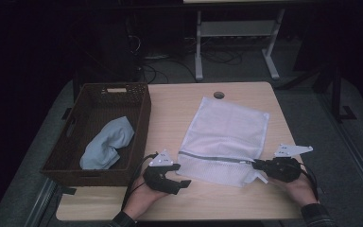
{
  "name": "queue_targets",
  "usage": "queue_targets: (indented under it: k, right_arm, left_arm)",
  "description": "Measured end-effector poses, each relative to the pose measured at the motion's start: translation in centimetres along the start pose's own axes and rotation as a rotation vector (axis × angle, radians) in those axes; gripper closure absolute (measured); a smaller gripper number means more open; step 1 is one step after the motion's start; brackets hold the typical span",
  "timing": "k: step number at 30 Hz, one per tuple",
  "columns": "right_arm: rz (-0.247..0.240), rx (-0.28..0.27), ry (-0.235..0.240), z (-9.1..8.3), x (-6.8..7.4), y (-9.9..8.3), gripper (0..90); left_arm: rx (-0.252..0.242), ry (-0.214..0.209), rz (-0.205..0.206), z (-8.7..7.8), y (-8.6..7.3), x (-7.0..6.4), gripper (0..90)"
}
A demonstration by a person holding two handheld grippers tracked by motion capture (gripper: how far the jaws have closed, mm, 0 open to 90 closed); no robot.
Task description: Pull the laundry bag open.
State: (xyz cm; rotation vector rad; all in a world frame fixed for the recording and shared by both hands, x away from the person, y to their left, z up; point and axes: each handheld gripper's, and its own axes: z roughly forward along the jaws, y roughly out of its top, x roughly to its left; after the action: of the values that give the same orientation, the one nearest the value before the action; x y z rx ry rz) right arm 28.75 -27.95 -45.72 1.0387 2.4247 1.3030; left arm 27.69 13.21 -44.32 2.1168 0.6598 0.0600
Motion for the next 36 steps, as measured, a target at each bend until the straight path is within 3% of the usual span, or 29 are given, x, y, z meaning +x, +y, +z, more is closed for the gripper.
queue_targets:
  k: [5,18,25,32,36]
  right_arm:
    - [-0.001,-0.009,0.007,0.1,0.6,0.4,84.4]
    - [-0.063,-0.013,0.031,1.1,2.5,1.5,84.3]
    - [-0.057,-0.005,0.062,1.6,3.1,1.7,84.3]
    - [-0.033,-0.018,0.087,1.9,3.8,2.1,84.3]
    - [-0.043,-0.018,0.104,2.0,4.2,2.1,84.3]
  left_arm:
    - [-0.010,-0.016,0.006,0.6,0.5,0.0,30.0]
    - [-0.037,-0.071,0.041,1.9,1.9,-1.0,37.2]
    - [-0.046,-0.095,0.051,2.6,2.6,-1.2,42.8]
    - [-0.034,-0.131,0.073,4.1,3.4,-1.4,44.9]
    - [-0.035,-0.151,0.081,4.9,3.9,-1.5,45.1]
